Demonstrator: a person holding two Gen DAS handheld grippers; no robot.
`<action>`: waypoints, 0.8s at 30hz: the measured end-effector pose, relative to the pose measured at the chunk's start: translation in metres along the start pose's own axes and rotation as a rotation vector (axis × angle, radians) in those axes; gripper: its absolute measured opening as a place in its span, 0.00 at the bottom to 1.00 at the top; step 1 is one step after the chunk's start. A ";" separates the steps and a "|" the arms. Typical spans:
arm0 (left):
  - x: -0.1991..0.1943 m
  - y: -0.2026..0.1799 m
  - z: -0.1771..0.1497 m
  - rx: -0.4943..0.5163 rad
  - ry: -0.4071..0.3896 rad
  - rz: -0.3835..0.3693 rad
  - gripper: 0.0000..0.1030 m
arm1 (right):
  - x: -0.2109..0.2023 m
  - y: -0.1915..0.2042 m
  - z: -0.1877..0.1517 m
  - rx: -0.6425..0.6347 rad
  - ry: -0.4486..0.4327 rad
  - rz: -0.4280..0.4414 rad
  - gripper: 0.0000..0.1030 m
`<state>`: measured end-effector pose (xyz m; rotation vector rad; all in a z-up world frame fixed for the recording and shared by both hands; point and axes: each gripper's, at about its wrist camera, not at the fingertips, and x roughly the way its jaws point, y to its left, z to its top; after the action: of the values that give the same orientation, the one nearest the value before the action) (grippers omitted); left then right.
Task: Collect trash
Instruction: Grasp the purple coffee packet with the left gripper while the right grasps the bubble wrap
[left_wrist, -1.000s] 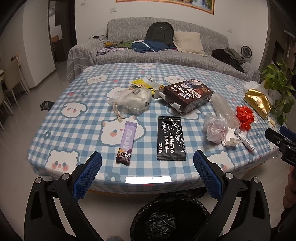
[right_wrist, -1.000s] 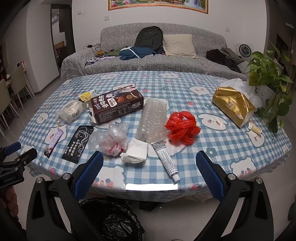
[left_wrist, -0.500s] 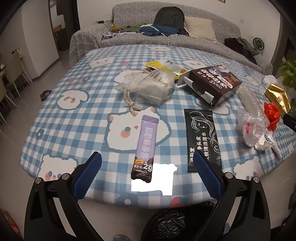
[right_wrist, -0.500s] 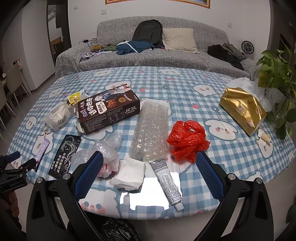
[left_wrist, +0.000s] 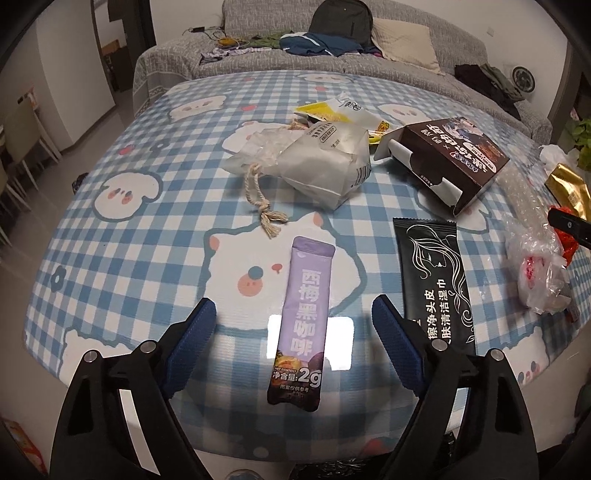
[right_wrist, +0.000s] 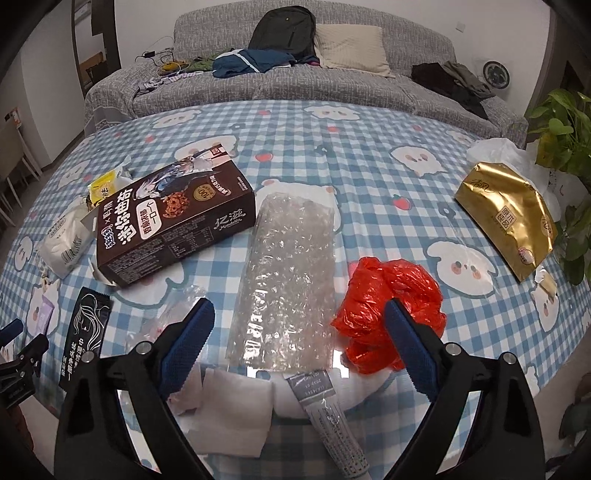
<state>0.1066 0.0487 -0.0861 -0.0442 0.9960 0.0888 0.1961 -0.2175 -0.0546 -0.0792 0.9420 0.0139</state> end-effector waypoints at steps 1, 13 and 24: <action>0.002 -0.001 0.002 0.000 0.003 -0.004 0.78 | 0.004 0.000 0.002 0.003 0.007 0.000 0.83; 0.017 -0.013 0.018 0.027 0.013 0.010 0.57 | 0.028 0.001 0.024 -0.012 0.024 -0.031 0.80; 0.017 -0.016 0.023 0.028 0.044 0.022 0.32 | 0.024 0.020 0.035 -0.064 0.007 -0.021 0.78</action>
<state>0.1365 0.0358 -0.0875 -0.0095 1.0412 0.0943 0.2378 -0.1957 -0.0550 -0.1483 0.9478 0.0241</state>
